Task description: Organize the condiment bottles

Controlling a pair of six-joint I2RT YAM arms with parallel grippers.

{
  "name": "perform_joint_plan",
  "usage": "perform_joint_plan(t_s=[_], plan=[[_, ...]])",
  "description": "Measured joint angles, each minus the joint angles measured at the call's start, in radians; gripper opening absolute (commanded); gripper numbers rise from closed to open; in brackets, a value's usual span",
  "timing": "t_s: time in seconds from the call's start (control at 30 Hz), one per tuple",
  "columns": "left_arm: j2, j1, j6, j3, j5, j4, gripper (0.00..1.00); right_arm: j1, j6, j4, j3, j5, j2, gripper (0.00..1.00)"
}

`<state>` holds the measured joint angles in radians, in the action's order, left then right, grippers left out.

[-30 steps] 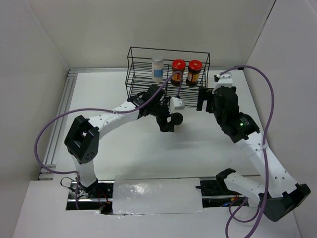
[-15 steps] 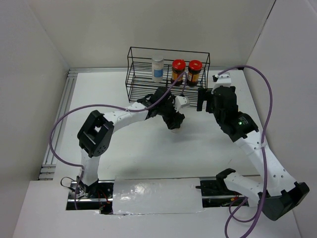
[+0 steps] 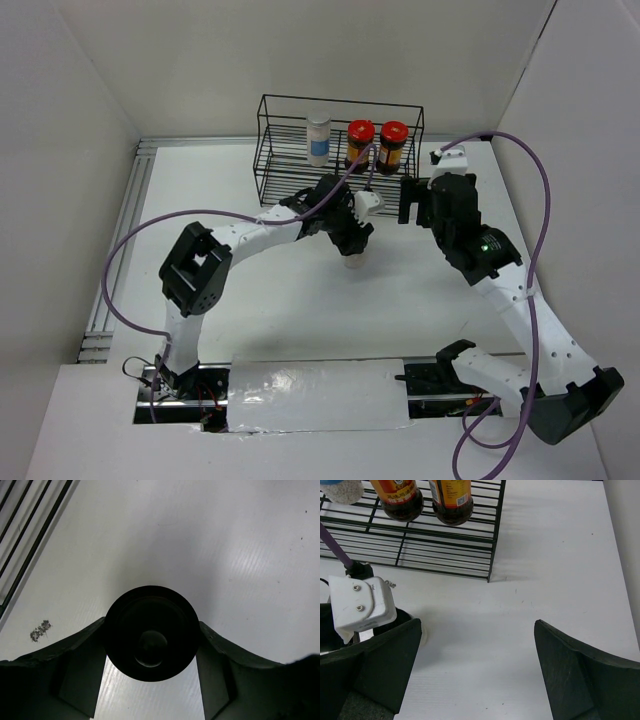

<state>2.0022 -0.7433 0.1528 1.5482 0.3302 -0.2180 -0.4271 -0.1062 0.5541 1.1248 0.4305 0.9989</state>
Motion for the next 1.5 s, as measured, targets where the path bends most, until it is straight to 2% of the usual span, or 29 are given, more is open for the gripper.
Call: perform_joint_plan(t_s=[0.17,0.4,0.53,0.67,0.77,0.9,1.23,1.5], plan=[[-0.02,0.0,-0.002,0.043,0.0,-0.13,0.0,0.0,0.0,0.0,0.0,0.011,-0.014,1.0],[-0.241,0.036,0.032,0.095,-0.04,-0.386,0.0,0.009,-0.008,-0.008,-0.023,0.031,-0.06,1.0],[-0.342,0.178,0.032,0.219,-0.025,-0.491,0.0,0.012,-0.016,-0.01,-0.037,0.03,-0.05,1.0],[-0.377,0.349,0.035,0.335,-0.031,-0.517,0.0,0.013,-0.02,-0.012,-0.037,0.027,-0.035,1.0],[-0.365,0.42,0.037,0.403,-0.038,-0.515,0.0,0.014,-0.021,-0.016,-0.037,0.025,-0.031,1.0],[-0.306,0.453,0.029,0.464,-0.037,-0.476,0.0,0.015,-0.027,-0.015,-0.037,0.024,-0.028,1.0],[-0.055,0.47,0.0,0.586,-0.092,-0.362,0.0,0.017,-0.035,-0.01,-0.037,0.029,-0.036,1.0],[0.0,0.467,-0.021,0.586,-0.143,-0.304,0.0,0.019,-0.039,0.0,-0.037,0.029,-0.039,1.0]])
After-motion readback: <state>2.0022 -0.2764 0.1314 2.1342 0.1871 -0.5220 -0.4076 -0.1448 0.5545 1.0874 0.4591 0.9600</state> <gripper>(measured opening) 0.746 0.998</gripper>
